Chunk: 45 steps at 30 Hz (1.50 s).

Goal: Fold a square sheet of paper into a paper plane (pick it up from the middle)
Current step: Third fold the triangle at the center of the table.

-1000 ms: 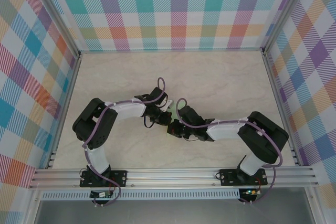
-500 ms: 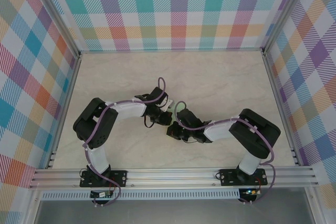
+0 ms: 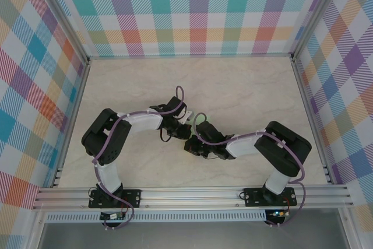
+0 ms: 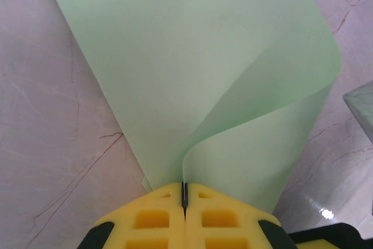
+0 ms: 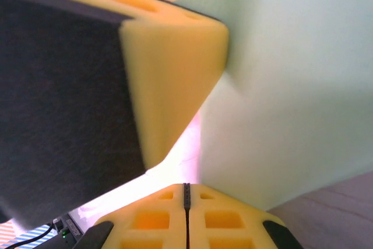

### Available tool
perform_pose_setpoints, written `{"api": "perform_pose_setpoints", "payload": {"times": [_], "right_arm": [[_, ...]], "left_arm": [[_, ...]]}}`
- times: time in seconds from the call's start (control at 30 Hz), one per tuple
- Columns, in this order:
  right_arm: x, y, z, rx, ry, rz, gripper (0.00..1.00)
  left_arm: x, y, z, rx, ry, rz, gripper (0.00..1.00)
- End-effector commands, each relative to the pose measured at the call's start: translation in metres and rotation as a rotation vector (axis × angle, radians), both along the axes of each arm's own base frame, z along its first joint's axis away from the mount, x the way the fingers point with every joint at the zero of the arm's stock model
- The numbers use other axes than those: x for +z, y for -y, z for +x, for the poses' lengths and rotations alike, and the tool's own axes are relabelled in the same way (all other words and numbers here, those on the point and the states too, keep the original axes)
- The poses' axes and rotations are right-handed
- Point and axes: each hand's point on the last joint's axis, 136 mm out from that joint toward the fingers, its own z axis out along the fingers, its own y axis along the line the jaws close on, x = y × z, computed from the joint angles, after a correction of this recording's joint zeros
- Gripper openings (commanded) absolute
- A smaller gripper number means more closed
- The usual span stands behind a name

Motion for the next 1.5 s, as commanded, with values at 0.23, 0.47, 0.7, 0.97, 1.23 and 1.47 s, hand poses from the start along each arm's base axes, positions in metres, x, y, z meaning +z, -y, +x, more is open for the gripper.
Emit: {"api": "perform_pose_setpoints", "payload": {"times": [0.23,0.47,0.7,0.97,1.23,1.47], "right_arm": [[-0.022,-0.005,-0.01,0.026,-0.064,-0.061,0.06],[0.009,0.009,-0.004,0.005,0.017,-0.039,0.09],[0.038,0.043,0.026,-0.066,0.069,0.051,0.1],[0.035,0.034,0.042,-0.067,0.057,0.081,0.1],[0.024,0.024,0.044,-0.046,0.027,0.088,0.1],[-0.008,0.043,0.036,-0.08,-0.018,-0.013,0.09]], "left_arm": [[-0.021,-0.009,-0.009,-0.012,-0.056,0.058,0.0],[-0.021,-0.01,-0.01,-0.018,-0.059,0.061,0.0],[-0.023,-0.01,-0.01,-0.018,-0.062,0.064,0.0],[-0.022,-0.01,-0.01,-0.019,-0.063,0.061,0.0],[-0.023,-0.009,-0.01,-0.022,-0.066,0.061,0.0],[-0.025,-0.01,-0.011,-0.022,-0.067,0.067,0.0]]}}
